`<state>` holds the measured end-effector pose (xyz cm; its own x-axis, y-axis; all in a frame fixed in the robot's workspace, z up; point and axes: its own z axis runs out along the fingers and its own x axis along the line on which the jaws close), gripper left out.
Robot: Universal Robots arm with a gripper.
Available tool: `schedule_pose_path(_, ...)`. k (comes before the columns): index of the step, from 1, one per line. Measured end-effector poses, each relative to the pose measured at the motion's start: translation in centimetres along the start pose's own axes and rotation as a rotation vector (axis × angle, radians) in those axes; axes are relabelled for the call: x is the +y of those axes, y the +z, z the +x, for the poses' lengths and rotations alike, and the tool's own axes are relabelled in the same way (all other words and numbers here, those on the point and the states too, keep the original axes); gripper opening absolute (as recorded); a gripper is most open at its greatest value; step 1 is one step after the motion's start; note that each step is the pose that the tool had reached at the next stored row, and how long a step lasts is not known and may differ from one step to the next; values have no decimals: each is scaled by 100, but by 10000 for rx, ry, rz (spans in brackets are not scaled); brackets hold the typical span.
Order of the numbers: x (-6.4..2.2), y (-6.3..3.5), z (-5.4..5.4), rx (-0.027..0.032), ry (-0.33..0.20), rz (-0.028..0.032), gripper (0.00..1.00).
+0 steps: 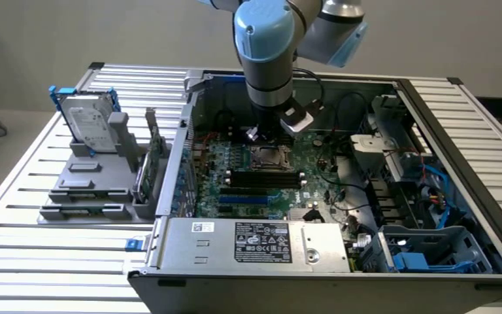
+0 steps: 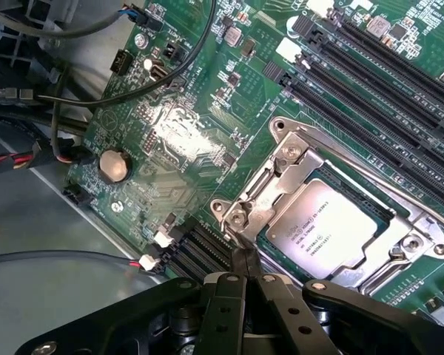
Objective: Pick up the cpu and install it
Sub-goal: 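Install the first cpu locking lever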
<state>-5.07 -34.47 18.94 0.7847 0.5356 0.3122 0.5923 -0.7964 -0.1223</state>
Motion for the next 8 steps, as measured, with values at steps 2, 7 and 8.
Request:
schedule_pose_path(2,4,3,4,2,-1,1,11)
schedule_pose_path(7,9,6,12,14,6,11,11)
schedule_pose_path(8,9,6,12,18,9,16,11)
